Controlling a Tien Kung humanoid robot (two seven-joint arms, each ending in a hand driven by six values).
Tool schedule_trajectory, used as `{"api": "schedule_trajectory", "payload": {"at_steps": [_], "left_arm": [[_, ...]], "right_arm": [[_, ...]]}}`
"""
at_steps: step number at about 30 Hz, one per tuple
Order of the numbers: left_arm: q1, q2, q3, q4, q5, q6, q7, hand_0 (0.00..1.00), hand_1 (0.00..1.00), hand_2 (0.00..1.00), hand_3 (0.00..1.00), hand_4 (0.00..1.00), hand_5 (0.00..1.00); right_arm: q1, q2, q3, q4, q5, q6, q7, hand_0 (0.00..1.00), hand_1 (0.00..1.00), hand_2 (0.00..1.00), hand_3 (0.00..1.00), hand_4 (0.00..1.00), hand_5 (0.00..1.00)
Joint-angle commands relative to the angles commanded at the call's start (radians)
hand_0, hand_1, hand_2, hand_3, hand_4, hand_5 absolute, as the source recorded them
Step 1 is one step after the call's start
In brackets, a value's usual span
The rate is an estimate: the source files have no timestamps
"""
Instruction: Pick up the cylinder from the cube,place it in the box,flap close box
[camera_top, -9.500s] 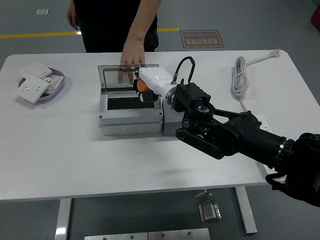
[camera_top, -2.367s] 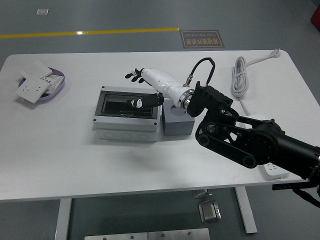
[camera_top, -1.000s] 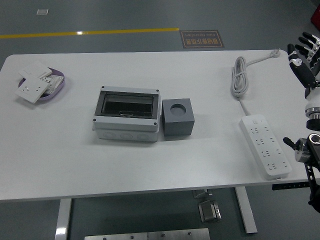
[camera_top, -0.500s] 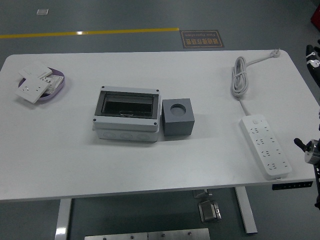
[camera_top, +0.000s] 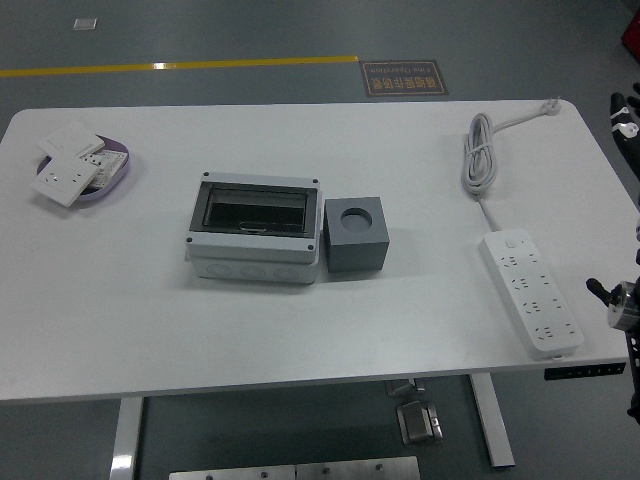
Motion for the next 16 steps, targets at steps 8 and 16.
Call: {"api": "schedule_trajectory", "payload": {"at_steps": [8,16], "left_arm": [[0.006,-0.008,0.006,0.0,-0.015,0.001,0.0,0.575,0.591,0.555,0.591,0.597,0.201],[0.006,-0.008,0.003,0.0,-0.016,0.002,0.001,0.575,0.591,0.555,0.59,0.596,0.201]], "right_arm": [[0.0,0.006,-0.012,-0.006,-0.006,0.001,-0.006,0.793,0.705,0.709,0.716,0.797,0.296],[0.002,0.013,-0.017,-0.009,-0.011,0.001,-0.011,0.791,0.705,0.71,0.717,0.797,0.297]]}}
